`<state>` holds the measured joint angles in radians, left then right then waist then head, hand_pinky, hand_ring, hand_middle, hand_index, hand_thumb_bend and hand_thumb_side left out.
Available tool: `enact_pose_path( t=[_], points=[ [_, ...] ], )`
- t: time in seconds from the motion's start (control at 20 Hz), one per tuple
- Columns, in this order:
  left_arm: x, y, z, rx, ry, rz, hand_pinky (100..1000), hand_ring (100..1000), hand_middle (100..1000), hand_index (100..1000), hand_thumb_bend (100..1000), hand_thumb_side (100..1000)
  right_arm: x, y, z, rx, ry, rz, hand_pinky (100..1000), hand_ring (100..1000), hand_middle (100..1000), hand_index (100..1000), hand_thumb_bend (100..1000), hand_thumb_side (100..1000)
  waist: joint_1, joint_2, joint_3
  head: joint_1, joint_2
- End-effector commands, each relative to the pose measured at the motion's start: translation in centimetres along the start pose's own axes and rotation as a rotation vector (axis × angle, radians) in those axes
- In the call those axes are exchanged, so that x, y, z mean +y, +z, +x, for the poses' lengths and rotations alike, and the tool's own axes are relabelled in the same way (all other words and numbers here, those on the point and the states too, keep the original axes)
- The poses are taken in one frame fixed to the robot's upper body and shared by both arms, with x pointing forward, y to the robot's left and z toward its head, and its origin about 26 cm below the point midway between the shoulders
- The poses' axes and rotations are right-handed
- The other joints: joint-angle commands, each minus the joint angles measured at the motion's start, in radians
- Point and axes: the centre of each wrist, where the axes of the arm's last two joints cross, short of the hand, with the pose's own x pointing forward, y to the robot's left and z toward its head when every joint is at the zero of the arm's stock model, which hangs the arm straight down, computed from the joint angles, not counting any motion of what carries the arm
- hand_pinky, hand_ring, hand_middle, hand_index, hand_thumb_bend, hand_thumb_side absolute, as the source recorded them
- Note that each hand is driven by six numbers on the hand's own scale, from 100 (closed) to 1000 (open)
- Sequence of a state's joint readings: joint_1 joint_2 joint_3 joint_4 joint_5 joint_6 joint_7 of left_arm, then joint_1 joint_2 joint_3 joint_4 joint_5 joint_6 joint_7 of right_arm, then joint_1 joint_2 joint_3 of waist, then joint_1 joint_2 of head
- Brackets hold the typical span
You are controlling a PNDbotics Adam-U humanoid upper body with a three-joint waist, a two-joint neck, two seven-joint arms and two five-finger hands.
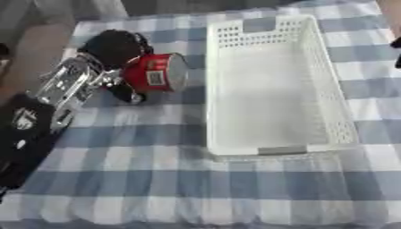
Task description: Pick up objects on the table and place them in the box.
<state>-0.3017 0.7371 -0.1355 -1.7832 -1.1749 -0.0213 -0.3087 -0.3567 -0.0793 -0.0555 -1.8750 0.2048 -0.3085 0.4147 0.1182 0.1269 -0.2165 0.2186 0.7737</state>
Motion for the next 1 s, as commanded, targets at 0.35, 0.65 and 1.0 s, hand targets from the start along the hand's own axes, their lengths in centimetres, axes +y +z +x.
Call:
enact_pose_path(
  t=[0.35, 0.65, 1.0],
  points=[
    [4.6, 0.5, 0.3, -0.111, -0.111, 0.09, 100, 184, 247, 334, 566, 191, -0.2, -0.1, 0.2, -0.008, 0.01, 0.015, 349, 554, 608, 823, 100, 797, 0.002, -0.026, -0.005, -0.015, -0.004],
    [7.7, 1.1, 0.7, -0.171, -0.151, 0.148, 100, 193, 254, 344, 612, 184, 0.1, -0.1, 0.3, -0.007, 0.0, 0.014, 350, 555, 608, 823, 100, 797, 0.0, -0.036, -0.004, -0.02, -0.004],
    [10.5, 0.8, 0.8, -0.209, -0.19, 0.212, 100, 199, 258, 350, 672, 167, 0.3, -0.2, 0.4, -0.011, -0.013, 0.01, 350, 555, 608, 822, 100, 794, -0.004, -0.048, -0.012, -0.017, -0.004]
  ],
)
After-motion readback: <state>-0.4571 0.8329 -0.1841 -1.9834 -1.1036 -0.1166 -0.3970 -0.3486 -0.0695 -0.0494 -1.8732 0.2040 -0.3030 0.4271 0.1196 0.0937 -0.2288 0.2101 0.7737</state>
